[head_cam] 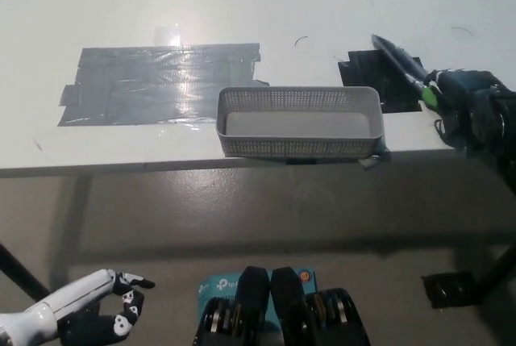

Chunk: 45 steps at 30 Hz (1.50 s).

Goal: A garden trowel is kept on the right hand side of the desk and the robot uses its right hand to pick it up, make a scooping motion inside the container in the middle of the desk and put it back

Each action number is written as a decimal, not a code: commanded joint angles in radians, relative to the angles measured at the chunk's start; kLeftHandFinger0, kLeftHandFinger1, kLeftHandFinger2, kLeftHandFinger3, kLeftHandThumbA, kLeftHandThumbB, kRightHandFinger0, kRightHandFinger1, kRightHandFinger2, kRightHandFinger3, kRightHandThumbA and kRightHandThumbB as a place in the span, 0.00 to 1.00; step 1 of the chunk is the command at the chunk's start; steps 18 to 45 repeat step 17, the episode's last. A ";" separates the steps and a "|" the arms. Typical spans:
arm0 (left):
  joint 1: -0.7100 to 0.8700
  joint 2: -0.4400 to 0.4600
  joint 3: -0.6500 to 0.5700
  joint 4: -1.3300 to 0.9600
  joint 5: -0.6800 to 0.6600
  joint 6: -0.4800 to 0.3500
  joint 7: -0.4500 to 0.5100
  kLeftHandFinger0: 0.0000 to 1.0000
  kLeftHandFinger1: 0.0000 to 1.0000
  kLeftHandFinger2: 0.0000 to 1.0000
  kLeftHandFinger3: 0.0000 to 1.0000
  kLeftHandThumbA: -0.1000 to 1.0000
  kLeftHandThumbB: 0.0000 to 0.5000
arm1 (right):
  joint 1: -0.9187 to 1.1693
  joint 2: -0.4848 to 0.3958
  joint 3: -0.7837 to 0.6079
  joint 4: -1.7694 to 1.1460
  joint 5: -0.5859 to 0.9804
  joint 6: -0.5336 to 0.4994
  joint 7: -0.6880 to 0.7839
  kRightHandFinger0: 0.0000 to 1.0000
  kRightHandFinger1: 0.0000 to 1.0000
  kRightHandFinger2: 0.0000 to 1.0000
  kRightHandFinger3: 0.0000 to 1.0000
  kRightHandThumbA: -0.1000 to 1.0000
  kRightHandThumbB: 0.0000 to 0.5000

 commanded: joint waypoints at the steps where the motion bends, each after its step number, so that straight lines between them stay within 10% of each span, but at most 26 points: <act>1: 0.001 0.001 0.013 -0.031 0.006 0.013 -0.008 1.00 0.86 0.87 1.00 1.00 0.43 | -0.075 -0.073 -0.023 -0.078 0.023 0.058 0.142 1.00 1.00 1.00 1.00 0.89 1.00; 16: 0.027 0.014 0.015 -0.034 -0.019 0.013 0.024 1.00 0.77 0.77 1.00 1.00 0.40 | -0.053 -0.228 -0.113 -0.299 0.035 0.083 0.211 1.00 1.00 1.00 1.00 1.00 1.00; 45: 0.027 0.014 0.015 -0.034 -0.019 0.013 0.024 1.00 0.77 0.77 1.00 1.00 0.40 | -0.053 -0.228 -0.113 -0.300 0.034 0.084 0.212 1.00 1.00 1.00 1.00 1.00 1.00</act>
